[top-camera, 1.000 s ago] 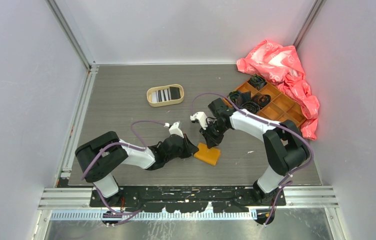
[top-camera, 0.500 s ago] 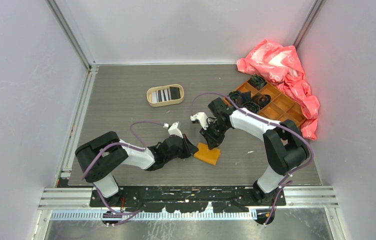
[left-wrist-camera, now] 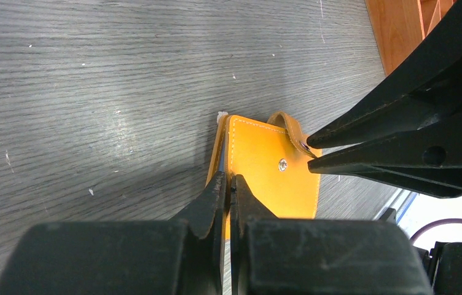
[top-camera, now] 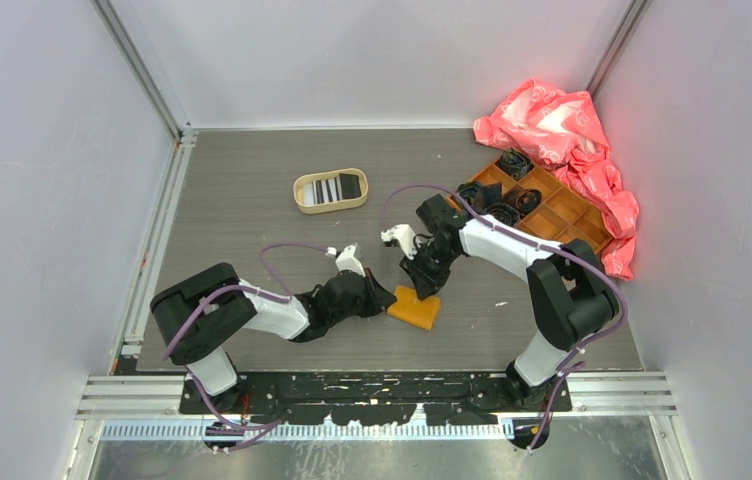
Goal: Put the credit cards into the card holder
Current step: Close the card holder at the center of the board.
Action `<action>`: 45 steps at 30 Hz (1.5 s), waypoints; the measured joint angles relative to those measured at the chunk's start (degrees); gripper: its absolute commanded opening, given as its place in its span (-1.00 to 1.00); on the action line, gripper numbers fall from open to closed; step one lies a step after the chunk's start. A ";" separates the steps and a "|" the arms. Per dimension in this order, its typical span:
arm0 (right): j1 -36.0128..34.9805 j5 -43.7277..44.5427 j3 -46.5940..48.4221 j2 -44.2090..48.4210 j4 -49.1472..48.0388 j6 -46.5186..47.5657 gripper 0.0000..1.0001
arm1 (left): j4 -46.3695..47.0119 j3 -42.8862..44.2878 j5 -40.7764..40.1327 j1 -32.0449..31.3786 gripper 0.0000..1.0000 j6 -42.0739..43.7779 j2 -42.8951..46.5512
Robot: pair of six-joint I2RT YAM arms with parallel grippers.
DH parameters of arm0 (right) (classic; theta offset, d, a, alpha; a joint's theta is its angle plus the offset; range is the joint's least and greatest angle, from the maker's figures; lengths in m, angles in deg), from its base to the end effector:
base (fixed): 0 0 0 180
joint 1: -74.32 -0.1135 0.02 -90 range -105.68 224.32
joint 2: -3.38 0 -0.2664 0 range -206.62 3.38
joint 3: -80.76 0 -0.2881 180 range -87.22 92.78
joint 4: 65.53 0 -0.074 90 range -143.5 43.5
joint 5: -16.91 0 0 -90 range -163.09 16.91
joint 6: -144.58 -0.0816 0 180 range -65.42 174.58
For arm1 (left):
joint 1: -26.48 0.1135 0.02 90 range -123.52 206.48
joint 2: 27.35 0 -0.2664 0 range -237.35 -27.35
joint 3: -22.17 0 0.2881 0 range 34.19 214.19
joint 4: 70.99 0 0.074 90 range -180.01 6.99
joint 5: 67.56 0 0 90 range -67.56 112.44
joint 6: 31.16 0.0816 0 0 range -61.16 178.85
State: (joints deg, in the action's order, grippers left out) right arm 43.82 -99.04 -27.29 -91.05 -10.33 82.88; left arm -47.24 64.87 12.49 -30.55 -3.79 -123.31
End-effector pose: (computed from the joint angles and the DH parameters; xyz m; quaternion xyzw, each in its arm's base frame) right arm 0.2733 0.2024 0.1250 -0.4966 0.8322 0.2252 0.1003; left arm 0.2047 -0.2896 0.0715 -0.0857 0.8575 -0.3962 0.3170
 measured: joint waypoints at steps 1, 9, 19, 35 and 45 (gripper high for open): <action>0.00 0.00 0.00 0.00 0.17 0.00 -0.50 | 0.00 0.00 0.00 0.00 -1.00 -0.02 0.00; 0.00 0.24 0.37 0.00 0.70 -0.02 -0.68 | 0.02 -0.02 0.00 0.00 -1.00 0.00 0.00; 0.00 1.75 0.42 0.00 -0.07 -0.24 -0.97 | 0.02 -0.02 0.02 0.00 -1.00 0.00 0.00; -0.81 0.35 -0.66 4.68 -1.60 3.13 -0.98 | 0.81 -0.50 0.00 0.00 -1.00 -0.55 0.00; -3.30 2.27 -1.11 4.68 -1.44 4.96 -0.32 | 0.98 -0.66 0.00 0.00 -1.00 -0.61 0.00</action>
State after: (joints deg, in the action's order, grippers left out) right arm 40.51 -96.77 -28.41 -86.37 -11.77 87.84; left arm -46.26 64.21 12.49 -30.55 -4.40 -123.31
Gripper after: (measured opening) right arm 0.166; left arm 0.019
